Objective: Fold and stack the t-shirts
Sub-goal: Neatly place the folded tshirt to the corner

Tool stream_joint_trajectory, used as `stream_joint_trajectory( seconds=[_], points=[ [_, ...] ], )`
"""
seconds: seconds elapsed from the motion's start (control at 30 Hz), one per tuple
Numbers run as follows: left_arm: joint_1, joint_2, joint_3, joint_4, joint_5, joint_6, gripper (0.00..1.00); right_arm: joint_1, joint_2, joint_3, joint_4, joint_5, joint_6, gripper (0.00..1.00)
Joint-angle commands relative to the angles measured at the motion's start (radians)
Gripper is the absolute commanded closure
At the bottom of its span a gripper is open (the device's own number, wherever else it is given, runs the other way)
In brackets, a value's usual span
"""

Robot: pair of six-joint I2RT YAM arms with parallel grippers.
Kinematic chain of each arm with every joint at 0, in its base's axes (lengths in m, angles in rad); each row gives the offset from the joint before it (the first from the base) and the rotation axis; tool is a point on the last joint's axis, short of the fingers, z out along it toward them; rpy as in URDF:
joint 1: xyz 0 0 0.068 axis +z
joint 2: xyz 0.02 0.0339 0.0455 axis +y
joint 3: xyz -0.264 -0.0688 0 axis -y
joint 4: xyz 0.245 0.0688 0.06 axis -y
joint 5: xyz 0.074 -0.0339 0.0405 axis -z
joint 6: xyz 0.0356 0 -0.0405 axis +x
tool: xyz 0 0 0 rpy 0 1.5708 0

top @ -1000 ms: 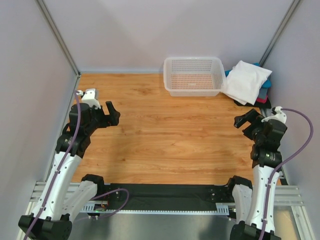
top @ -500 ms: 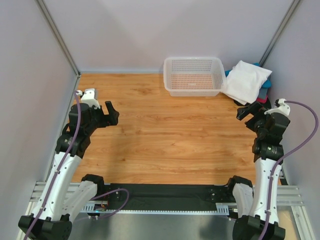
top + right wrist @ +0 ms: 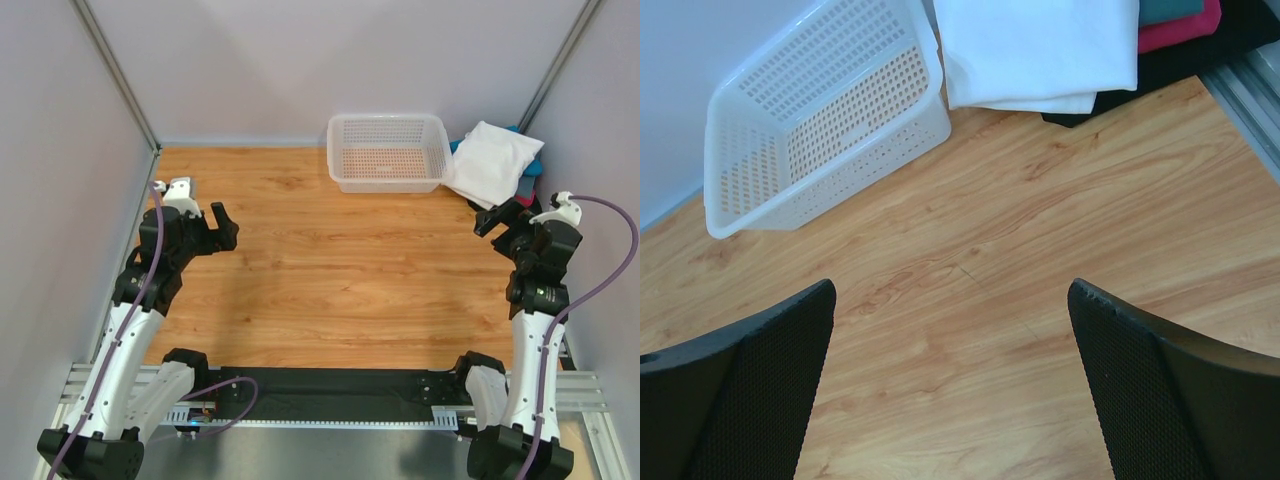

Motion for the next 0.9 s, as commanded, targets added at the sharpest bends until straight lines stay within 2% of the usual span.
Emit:
stream_joint_trajectory(
  seconds=[0.0, 0.7, 0.87],
  points=[
    [0.004, -0.012, -0.007, 0.037, -0.004, 0.011, 0.0, 0.003, -0.001, 0.054, 0.034, -0.013, -0.021, 0.0],
    [0.004, -0.034, -0.01, 0.027, -0.007, -0.001, 0.0, 0.003, -0.044, -0.004, 0.024, -0.029, -0.016, 0.0],
    [0.004, -0.117, -0.049, -0.035, -0.106, -0.123, 0.0, 0.003, -0.141, -0.114, 0.046, -0.042, 0.037, 0.0]
  ],
)
